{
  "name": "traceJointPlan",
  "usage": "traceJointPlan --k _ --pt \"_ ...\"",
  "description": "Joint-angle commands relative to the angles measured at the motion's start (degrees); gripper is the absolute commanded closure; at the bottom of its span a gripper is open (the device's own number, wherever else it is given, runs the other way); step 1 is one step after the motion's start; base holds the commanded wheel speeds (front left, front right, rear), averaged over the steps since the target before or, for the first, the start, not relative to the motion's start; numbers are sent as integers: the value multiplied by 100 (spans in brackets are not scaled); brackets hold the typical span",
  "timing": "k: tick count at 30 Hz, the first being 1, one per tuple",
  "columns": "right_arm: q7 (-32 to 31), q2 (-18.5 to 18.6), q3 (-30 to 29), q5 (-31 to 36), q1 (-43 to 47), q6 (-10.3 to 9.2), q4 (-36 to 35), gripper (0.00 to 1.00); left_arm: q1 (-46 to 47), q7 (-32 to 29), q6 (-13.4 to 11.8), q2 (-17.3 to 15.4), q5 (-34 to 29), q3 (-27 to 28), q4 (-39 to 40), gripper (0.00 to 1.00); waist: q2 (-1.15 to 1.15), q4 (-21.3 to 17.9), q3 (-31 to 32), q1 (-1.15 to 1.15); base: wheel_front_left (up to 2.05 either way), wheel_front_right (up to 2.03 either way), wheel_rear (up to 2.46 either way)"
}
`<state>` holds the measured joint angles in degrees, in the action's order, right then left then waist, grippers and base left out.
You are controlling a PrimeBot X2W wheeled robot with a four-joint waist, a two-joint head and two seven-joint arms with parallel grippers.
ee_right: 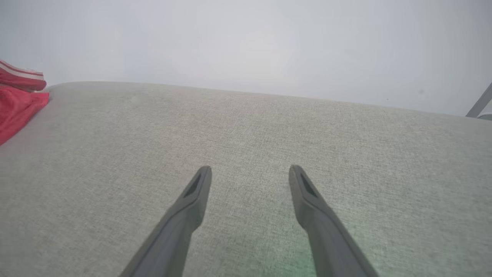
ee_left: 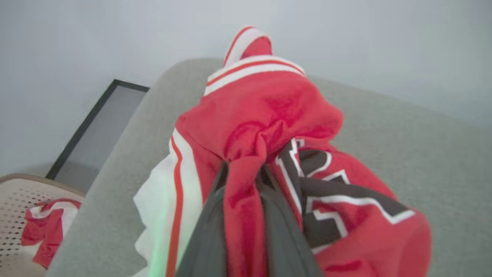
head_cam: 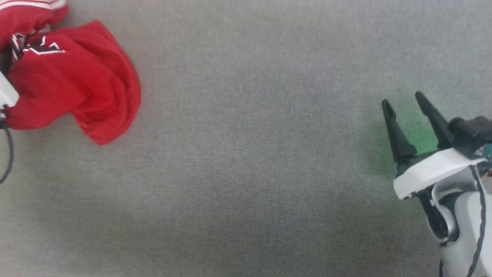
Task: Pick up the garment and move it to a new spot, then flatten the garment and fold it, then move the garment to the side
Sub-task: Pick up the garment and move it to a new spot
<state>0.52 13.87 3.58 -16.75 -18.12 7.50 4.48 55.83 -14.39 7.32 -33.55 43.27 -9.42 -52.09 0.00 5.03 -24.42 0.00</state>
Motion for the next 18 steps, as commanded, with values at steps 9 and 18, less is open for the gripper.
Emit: traceJointPlan --k 9,18 --pt "100 -220 -139 -35 358 -2 178 0 -276 -78 7 -670 197 -386 1323 100 0 219 907 0 0 0 0" --pt "173 -405 -231 -22 569 -2 261 0 -429 -660 -172 -949 187 -531 2758 100 0 269 1349 0 0 0 0"
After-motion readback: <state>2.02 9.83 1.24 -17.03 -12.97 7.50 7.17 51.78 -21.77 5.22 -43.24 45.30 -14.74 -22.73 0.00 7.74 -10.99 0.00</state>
